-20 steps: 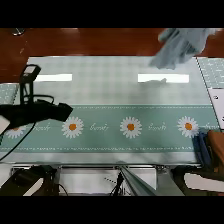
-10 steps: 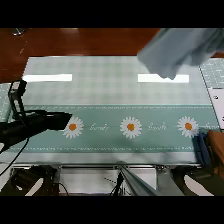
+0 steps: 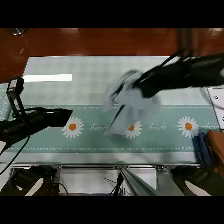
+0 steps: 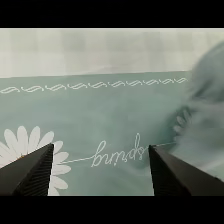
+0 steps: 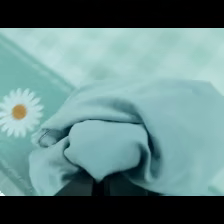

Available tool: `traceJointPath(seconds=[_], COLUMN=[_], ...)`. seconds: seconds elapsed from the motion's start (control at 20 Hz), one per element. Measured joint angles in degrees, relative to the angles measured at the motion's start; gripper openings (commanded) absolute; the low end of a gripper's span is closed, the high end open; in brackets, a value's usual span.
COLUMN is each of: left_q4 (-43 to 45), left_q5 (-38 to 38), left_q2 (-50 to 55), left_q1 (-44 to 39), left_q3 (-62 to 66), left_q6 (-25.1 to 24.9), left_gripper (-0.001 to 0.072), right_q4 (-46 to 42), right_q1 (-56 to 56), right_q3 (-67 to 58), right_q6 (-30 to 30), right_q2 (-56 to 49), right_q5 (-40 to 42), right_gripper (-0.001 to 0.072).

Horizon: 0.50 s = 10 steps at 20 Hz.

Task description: Fold the shirts.

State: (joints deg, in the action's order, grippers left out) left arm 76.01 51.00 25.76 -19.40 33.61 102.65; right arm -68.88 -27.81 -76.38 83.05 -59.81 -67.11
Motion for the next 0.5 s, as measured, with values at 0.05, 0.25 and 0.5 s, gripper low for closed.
traceJointPath(seconds=[0.05,0.25,0.5], left_q4=[0.00,-0.02,-1.97], left_q5=[-0.04,-0.15,1.97], left_q2=[0.13,1.33,3.93], left_q1=[0.00,0.00,0.00], left_q3=[0.00,0.00,0.00], left_q6=[0.02,0.20,0.20], left_gripper=[0.0704,0.0704,0.0705], right_q4=[1.73,11.10,21.49], right_q1=[-1.64,-6.82,-3.23], right_q3=[3.41,10.01,9.35], right_q6=[0.39,-0.46,-5.90], right_q2=[-1.46,-9.92,-14.58], right_q5=[2.60,10.21,9.20], right_gripper=[0.0029,0.0635,0.0617])
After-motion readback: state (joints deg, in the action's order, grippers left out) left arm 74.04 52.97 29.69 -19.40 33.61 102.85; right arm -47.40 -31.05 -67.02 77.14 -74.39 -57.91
